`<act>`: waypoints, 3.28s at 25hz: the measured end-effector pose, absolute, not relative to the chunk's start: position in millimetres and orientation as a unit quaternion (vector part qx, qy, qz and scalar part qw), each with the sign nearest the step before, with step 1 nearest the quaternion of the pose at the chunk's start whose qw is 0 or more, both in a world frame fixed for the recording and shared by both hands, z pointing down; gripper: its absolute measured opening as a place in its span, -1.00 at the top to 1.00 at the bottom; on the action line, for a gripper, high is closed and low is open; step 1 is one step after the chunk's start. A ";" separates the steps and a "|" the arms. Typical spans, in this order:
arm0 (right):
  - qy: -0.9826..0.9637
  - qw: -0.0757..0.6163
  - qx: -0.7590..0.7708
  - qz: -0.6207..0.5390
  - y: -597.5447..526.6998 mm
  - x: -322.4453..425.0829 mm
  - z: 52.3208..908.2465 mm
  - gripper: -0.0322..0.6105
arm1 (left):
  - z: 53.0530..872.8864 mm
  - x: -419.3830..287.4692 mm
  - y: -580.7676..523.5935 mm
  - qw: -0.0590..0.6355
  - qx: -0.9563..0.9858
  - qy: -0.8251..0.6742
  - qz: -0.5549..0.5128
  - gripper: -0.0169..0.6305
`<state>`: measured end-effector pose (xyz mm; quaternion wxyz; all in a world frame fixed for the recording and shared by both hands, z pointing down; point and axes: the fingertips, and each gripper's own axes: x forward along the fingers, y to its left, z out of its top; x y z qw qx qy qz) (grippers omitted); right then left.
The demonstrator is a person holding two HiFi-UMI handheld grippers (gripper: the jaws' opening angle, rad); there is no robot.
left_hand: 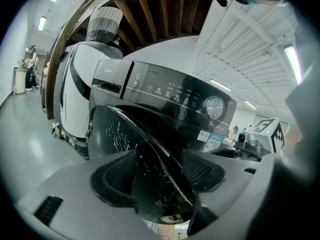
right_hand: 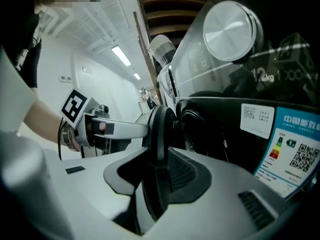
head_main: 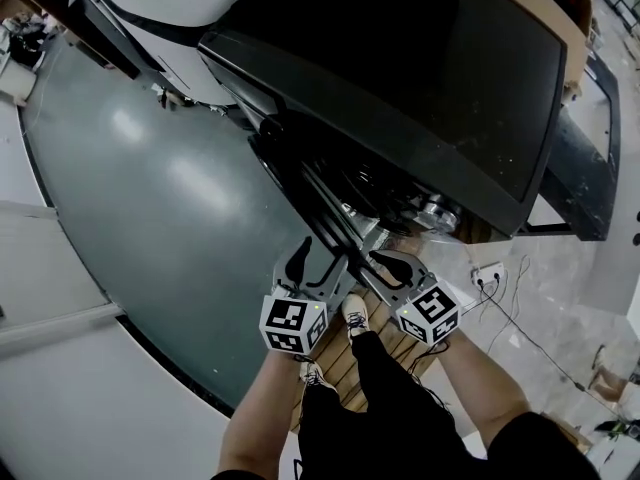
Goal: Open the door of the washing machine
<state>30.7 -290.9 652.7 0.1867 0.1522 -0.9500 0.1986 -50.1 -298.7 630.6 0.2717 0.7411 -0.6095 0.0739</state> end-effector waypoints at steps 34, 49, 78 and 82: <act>-0.961 0.190 0.120 0.162 -267.2 -125.1 627.7 0.60 | 648.2 -203.2 -181.2 0.309 0.623 -0.716 0.053 0.06; -0.970 0.179 0.071 0.150 -244.4 -214.0 610.3 0.61 | 645.6 -276.9 -143.7 0.308 0.543 -0.778 0.068 0.09; -0.968 0.210 0.043 0.131 -227.4 -296.2 612.7 0.63 | 633.4 -395.7 -123.5 0.283 0.434 -0.846 0.123 0.27; -0.968 0.206 0.049 0.131 -227.8 -291.3 607.8 0.65 | 626.5 -387.3 -119.1 0.280 0.439 -0.845 0.120 0.27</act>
